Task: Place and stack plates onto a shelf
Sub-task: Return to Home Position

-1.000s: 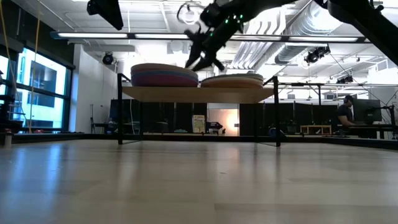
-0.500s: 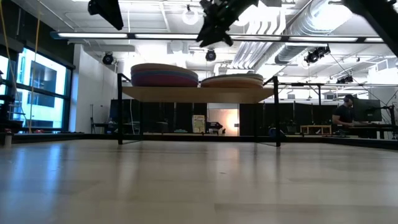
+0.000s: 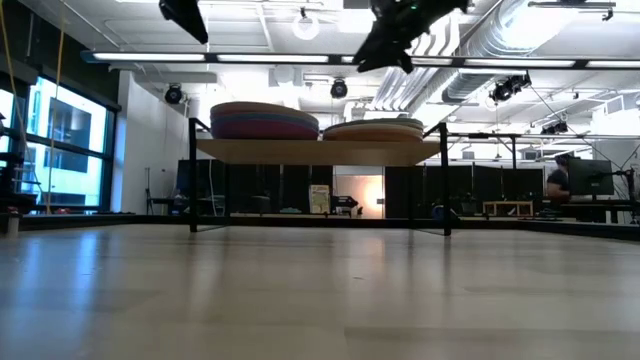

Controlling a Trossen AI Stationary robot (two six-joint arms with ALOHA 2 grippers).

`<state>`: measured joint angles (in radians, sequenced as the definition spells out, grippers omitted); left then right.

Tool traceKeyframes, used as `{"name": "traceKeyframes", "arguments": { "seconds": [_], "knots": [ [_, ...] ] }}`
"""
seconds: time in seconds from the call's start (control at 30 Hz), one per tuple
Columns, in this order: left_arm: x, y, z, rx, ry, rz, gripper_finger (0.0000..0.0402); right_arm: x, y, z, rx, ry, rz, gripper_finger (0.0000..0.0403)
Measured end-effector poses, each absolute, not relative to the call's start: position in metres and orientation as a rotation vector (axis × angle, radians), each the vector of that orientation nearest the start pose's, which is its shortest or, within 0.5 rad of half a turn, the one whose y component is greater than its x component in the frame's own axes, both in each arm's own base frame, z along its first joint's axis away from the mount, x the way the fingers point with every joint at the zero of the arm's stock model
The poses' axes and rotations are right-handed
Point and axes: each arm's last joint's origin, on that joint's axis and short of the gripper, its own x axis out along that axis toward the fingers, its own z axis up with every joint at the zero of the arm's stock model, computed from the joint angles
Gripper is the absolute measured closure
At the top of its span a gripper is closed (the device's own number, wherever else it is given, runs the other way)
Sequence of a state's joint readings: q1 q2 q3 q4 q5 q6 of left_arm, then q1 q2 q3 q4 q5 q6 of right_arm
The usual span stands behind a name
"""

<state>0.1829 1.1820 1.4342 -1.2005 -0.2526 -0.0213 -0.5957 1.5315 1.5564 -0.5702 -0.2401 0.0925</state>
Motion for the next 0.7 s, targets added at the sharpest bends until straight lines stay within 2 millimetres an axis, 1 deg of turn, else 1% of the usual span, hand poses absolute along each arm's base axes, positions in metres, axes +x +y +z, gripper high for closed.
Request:
{"name": "traceKeyframes", "arguments": {
  "seconds": [0.17, 0.23, 0.3, 0.37, 0.47, 0.7],
  "knots": [
    [0.199, 0.046, 0.394, 0.160, 0.901, 0.404, 0.0335, 0.254, -0.163, 0.369, 0.258, 0.409, -0.362, 0.0298],
    [0.200, 0.044, 0.397, 0.163, 0.870, 0.353, 0.0335, 0.245, -0.155, 0.363, 0.241, 0.382, -0.356, 0.0298],
    [0.193, 0.041, 0.400, 0.132, 0.844, 0.284, 0.0335, 0.234, -0.147, 0.357, 0.226, 0.346, -0.355, 0.0298],
    [0.183, 0.038, 0.406, 0.107, 0.805, 0.247, 0.0335, 0.225, -0.141, 0.348, 0.216, 0.324, -0.355, 0.0298],
    [0.164, 0.034, 0.416, 0.076, 0.736, 0.247, 0.0335, 0.211, -0.132, 0.332, 0.215, 0.303, -0.355, 0.0298],
    [0.102, 0.022, 0.439, 0.047, 0.530, 0.276, 0.0335, 0.185, -0.114, 0.301, 0.212, 0.180, -0.330, 0.0298]
  ]
}}
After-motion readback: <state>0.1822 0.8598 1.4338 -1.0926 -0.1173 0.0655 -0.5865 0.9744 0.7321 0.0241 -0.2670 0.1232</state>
